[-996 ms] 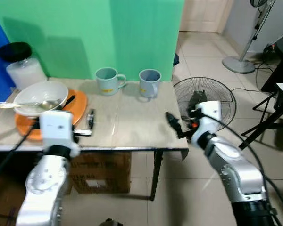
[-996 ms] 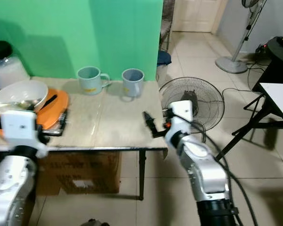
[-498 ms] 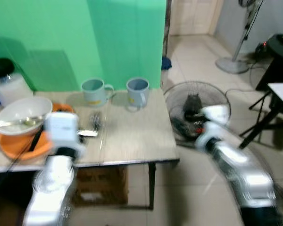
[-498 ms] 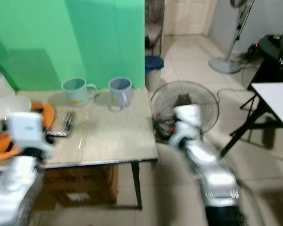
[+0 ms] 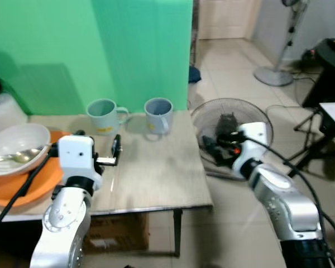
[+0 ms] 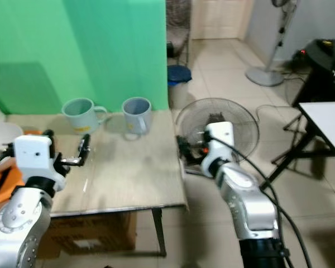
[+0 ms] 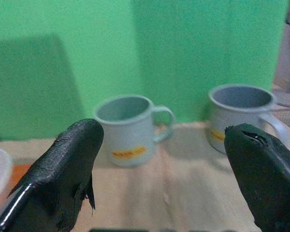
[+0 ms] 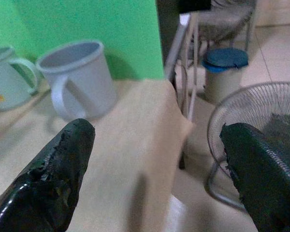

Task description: Setting the table

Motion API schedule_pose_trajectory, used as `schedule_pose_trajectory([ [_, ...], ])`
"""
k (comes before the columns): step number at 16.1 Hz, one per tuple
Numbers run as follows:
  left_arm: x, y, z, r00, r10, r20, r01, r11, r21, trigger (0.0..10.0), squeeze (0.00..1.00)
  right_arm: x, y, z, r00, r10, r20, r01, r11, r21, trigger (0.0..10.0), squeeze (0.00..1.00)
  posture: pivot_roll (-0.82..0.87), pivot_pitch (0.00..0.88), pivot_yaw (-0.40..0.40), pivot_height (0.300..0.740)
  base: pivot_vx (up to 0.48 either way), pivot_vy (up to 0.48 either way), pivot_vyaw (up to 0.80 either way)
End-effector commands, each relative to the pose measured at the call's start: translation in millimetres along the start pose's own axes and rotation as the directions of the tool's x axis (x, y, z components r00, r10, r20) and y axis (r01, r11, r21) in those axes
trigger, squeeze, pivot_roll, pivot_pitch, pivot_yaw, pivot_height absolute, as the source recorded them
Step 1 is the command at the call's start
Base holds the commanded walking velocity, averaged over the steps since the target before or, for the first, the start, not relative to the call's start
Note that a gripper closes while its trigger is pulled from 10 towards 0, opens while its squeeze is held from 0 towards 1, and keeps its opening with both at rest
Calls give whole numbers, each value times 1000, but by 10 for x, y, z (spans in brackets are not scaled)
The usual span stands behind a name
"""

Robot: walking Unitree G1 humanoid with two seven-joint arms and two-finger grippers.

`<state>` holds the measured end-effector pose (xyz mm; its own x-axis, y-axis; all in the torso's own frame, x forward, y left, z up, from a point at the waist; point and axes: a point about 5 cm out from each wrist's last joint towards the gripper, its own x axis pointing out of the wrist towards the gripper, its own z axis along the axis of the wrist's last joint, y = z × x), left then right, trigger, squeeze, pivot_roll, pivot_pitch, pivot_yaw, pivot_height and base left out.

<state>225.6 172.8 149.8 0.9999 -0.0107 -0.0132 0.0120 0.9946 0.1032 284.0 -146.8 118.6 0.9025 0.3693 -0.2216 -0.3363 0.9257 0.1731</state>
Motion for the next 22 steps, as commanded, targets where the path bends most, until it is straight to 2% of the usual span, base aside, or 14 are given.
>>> schedule_pose_trajectory([
  [1,-10,67,14,1000,23,1,-23,1000,13,10000,0,45,110,27,999,51,6,-51,999,6,10000,0,-62,40,31,740,337,0,0],
  [4,-8,79,16,1000,29,-1,-29,1000,10,10000,0,66,146,35,997,83,-4,-83,997,7,10000,0,-65,43,32,740,330,0,0],
  [6,-27,41,2,1000,-2,-21,2,1000,9,10000,0,77,185,38,992,127,-12,-127,992,8,10000,0,-68,44,35,740,0,0,0],
  [7,-40,-11,-21,997,-65,-41,66,998,15,10000,0,99,217,37,987,158,-23,-158,987,3,10000,1000,-70,46,34,740,0,0,0],
  [8,-67,-71,-29,988,-147,-50,148,989,16,10000,0,130,259,37,981,191,-32,-192,981,-9,10000,1000,-69,45,31,740,0,0,0],
  [11,-97,-108,-58,970,-228,-84,231,973,26,10000,0,190,328,75,973,232,-15,-232,973,-3,10000,1000,-69,47,26,740,0,0,0],
  [13,-123,-110,-82,952,-282,-115,288,957,37,10000,0,263,451,97,948,319,5,-319,948,-10,10000,1000,-68,47,23,740,0,0,0],
  [14,-123,-106,-88,948,-295,-124,302,952,47,10000,0,308,478,77,947,321,-12,-321,947,-30,10000,1000,-68,48,23,740,0,0,0],
  [15,-118,-100,-96,938,-317,-140,327,943,57,10000,0,425,529,43,951,305,-41,-307,949,-74,10000,1000,-70,49,23,740,0,0,0],
  [17,-129,-121,-94,919,-365,-148,376,925,53,10000,0,587,667,29,949,311,-48,-315,945,-86,10000,1000,-71,52,28,740,0,0,0],
  [19,-138,-148,-87,903,-403,-150,413,909,48,10000,0,673,749,16,947,316,-59,-320,941,-108,10000,1000,-68,54,28,740,0,0,0],
  [20,-157,-186,-80,882,-446,-153,456,889,39,10000,0,749,797,1,950,302,-73,-309,943,-126,10000,0,-67,55,26,740,0,0,0],
  [22,-180,-209,-78,866,-474,-159,484,874,34,10000,0,828,818,3,962,261,-78,-269,954,-131,10000,0,-66,58,24,740,0,0,0],
])
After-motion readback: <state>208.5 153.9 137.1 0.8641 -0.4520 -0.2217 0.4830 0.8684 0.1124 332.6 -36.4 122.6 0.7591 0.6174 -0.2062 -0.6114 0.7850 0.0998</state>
